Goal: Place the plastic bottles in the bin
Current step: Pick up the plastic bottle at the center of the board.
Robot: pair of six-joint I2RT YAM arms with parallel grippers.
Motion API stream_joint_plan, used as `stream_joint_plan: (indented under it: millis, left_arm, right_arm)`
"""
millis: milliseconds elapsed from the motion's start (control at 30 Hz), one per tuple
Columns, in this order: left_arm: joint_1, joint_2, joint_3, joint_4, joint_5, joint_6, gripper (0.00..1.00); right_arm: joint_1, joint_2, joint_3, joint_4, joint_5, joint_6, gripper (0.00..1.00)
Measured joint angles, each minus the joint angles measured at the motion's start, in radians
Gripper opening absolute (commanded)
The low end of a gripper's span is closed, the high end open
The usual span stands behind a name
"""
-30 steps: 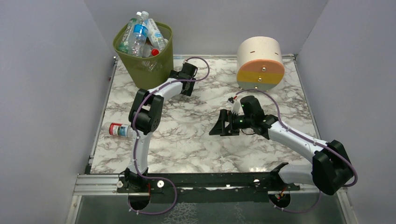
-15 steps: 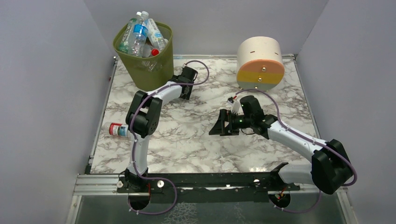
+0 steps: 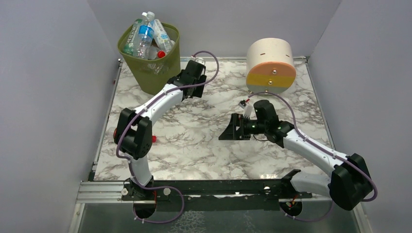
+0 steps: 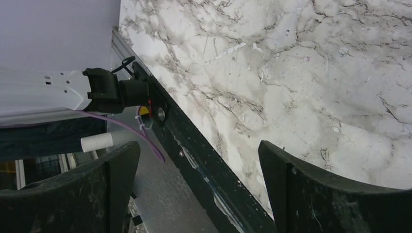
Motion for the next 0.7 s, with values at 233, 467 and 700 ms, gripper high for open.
stream_joint_plan:
  millis: [233,467,700]
  left_arm:
    - [-0.003,-0.090,0.144,-0.088,0.053,-0.005,0.65]
    - [-0.003,-0.152,0.376,-0.156,0.101,-0.012,0.67]
    - [0.007,-0.128,0.630,-0.200,0.103,-0.007,0.66]
  right_arm:
    - [0.000,-0.047,-0.024,-0.005,0.000,0.005,0.94]
    - [0.000,-0.114,-0.028,-0.016,0.000,0.008,0.94]
    - [0.000,-0.183,-0.053,-0.035,0.002,0.020,0.94]
